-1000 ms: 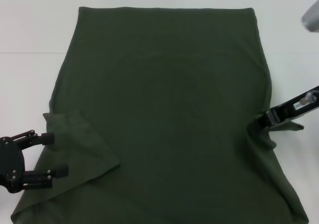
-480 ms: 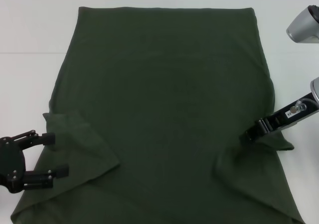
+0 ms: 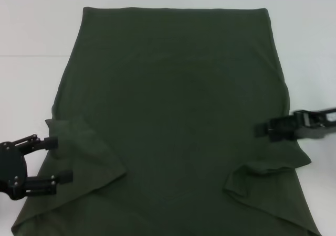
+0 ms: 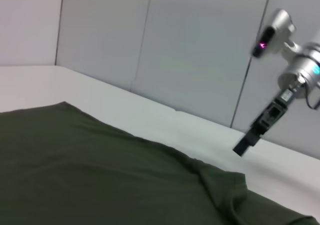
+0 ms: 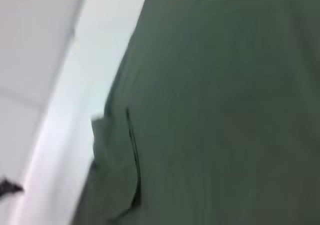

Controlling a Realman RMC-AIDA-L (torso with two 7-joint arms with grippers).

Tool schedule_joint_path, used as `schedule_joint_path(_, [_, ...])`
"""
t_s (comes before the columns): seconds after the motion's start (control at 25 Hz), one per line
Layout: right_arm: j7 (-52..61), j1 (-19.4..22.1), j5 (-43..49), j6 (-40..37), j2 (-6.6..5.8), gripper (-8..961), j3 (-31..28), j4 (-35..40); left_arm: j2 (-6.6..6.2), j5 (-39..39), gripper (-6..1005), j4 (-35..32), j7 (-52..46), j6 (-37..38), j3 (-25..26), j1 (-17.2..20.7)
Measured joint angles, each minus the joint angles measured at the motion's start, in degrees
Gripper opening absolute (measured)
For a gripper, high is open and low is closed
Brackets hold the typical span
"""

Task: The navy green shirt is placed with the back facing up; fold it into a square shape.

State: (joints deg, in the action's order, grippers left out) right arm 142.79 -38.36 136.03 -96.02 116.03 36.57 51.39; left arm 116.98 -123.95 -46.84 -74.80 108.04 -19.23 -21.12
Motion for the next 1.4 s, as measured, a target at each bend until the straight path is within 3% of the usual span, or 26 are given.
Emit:
schedule_joint_path(0.08, [-1.2, 2.6, -2.7, 0.5, -1.90, 639, -3.8, -5.7, 0.06, 0.4, 947, 0.1, 0.0, 0.0, 0.3, 0.0])
schedule_joint_path(0.2, [-3.7, 6.5, -5.3, 2.0, -4.77, 665, -7.4, -13.7, 0.11, 0.7, 947, 0.2, 0.0, -0.2, 0.5, -0.1])
schedule_joint_path(0.4, [-3.6, 11.1, -5.3, 5.9, -6.49, 708, -8.9, -16.5, 0.17, 0.7, 947, 0.3, 0.0, -0.2, 0.5, -0.5])
schedule_joint_path(0.72, [-2.1, 11.2, -2.8, 9.8, -7.60, 707, -9.1, -16.6, 0.28, 0.7, 947, 0.2, 0.2, -0.2, 0.3, -0.7])
schedule_joint_path(1.4, [-1.4, 7.4, -2.7, 16.6, -6.94, 707, -3.2, -19.6, 0.32, 0.7, 948, 0.3, 0.0, 0.0, 0.5, -0.7])
